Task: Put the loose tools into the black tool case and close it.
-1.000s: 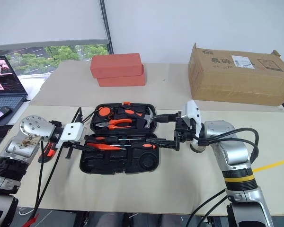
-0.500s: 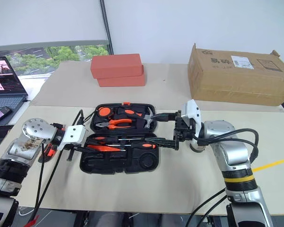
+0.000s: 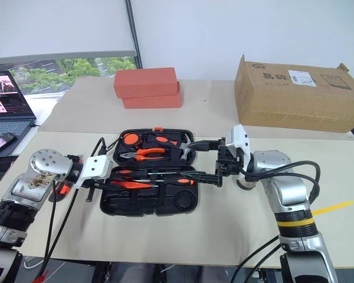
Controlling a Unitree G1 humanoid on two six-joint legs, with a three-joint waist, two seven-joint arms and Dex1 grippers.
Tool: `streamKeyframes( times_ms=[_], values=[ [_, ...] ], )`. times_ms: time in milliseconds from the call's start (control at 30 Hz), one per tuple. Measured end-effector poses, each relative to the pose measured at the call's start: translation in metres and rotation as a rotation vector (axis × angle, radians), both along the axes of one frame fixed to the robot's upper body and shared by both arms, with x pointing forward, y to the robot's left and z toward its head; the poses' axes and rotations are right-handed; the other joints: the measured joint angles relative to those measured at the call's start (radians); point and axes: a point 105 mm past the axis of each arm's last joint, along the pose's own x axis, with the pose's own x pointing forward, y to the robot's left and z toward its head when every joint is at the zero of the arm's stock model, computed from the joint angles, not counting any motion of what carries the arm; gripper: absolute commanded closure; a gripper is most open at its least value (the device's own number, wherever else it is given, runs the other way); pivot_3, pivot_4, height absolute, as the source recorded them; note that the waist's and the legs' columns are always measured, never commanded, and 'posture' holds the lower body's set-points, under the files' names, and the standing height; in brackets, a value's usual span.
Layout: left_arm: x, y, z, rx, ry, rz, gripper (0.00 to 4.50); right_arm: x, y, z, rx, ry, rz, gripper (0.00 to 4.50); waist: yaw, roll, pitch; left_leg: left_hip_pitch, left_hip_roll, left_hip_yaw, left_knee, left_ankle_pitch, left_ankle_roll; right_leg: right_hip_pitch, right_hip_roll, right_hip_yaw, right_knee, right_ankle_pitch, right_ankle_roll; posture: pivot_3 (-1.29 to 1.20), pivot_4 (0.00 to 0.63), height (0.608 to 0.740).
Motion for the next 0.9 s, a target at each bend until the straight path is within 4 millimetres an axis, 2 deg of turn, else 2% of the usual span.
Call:
streamKeyframes(
  times_ms=[233, 300, 367, 400, 433, 633, 867, 900],
  values=[
    [-0.001, -0.001, 0.000, 0.006, 0.012, 0.008, 4.05, 0.000, 0.000, 0.000, 0.000, -0.001, 0.001, 0.00, 0.000, 0.000, 0.000, 0.000, 0.000, 0.000, 0.000, 0.000, 0.000, 0.000, 0.000, 0.000, 0.000, 0.000, 0.000, 0.00, 0.150, 0.711],
    [-0.001, -0.001, 0.000, 0.006, 0.014, 0.010, 3.05, 0.000, 0.000, 0.000, 0.001, -0.001, 0.001, 0.00, 0.000, 0.000, 0.000, 0.000, 0.000, 0.000, 0.000, 0.000, 0.000, 0.000, 0.000, 0.000, 0.000, 0.000, 0.000, 0.00, 0.150, 0.711],
    [0.002, 0.000, 0.001, 0.002, -0.005, 0.026, 2.46, 0.000, 0.000, 0.000, 0.001, -0.001, 0.002, 0.00, 0.000, 0.000, 0.000, 0.000, 0.000, 0.000, 0.000, 0.000, 0.000, 0.000, 0.000, 0.000, 0.000, 0.000, 0.000, 0.00, 0.150, 0.711],
    [0.005, -0.001, 0.002, -0.004, -0.024, 0.034, 2.00, 0.000, 0.000, 0.000, 0.001, 0.000, 0.003, 0.00, 0.000, 0.000, 0.000, 0.000, 0.000, 0.000, 0.000, 0.000, 0.000, 0.000, 0.000, 0.000, 0.000, 0.000, 0.000, 0.00, 0.150, 0.711],
    [0.006, -0.001, 0.003, -0.008, -0.032, 0.035, 1.78, 0.000, 0.001, 0.000, 0.003, -0.001, 0.003, 0.00, 0.000, 0.000, 0.000, 0.000, 0.000, 0.000, 0.000, 0.000, 0.000, 0.000, 0.000, 0.000, 0.000, 0.000, 0.000, 0.00, 0.150, 0.711],
    [0.004, -0.003, 0.010, -0.065, -0.022, 0.044, 1.78, 0.000, 0.001, 0.001, 0.004, -0.002, 0.004, 0.00, 0.000, 0.000, 0.000, 0.000, 0.000, 0.000, 0.000, 0.001, -0.002, 0.000, 0.000, 0.000, 0.000, 0.000, 0.000, 0.00, 0.150, 0.711],
    [-0.006, -0.005, 0.038, -0.224, 0.000, 0.046, 1.78, 0.000, 0.001, 0.000, 0.004, -0.001, 0.004, 0.00, -0.005, 0.000, 0.000, 0.000, 0.000, 0.000, 0.000, 0.003, -0.005, 0.000, 0.000, 0.001, 0.000, 0.000, 0.000, 0.00, 0.150, 0.711],
    [-0.006, -0.005, 0.042, -0.241, 0.000, 0.052, 2.02, 0.000, 0.001, 0.000, 0.004, -0.001, 0.004, 0.00, -0.005, 0.000, 0.000, 0.000, 0.000, 0.000, 0.000, 0.003, -0.005, 0.000, 0.000, 0.000, 0.000, 0.000, 0.000, 0.00, 0.150, 0.711]
  ],
)
